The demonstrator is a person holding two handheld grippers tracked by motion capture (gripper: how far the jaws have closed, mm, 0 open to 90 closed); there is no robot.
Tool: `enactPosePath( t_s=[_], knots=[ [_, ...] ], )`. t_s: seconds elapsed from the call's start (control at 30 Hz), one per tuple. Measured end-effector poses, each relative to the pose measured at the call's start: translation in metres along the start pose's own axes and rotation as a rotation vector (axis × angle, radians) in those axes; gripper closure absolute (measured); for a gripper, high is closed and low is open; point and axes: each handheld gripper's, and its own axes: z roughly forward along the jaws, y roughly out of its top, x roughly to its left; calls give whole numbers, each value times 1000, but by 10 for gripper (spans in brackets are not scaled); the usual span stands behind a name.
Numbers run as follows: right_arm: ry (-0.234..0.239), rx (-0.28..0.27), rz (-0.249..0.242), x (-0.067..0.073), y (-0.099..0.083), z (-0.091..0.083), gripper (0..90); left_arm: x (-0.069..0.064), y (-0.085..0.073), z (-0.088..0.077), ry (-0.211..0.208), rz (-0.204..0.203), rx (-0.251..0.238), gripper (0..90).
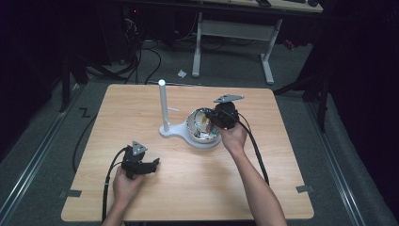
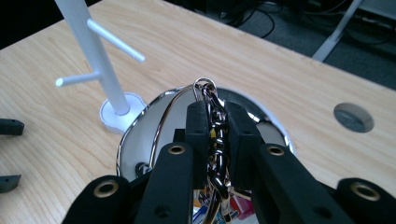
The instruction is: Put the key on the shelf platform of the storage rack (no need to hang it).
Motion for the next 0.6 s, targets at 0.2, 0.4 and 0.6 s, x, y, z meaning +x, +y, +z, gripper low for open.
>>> enactPosePath(
  t_s=[0.2,0.4,0.6],
  knots=[
    [9,17,13,-2,-8,6,814,0,0,0,0,1,0,213],
    [16,44,23,-5,-15,12,814,0,0,0,0,1,0,213],
    [22,45,29,-7,-17,15,812,0,0,0,0,0,0,213]
  ],
)
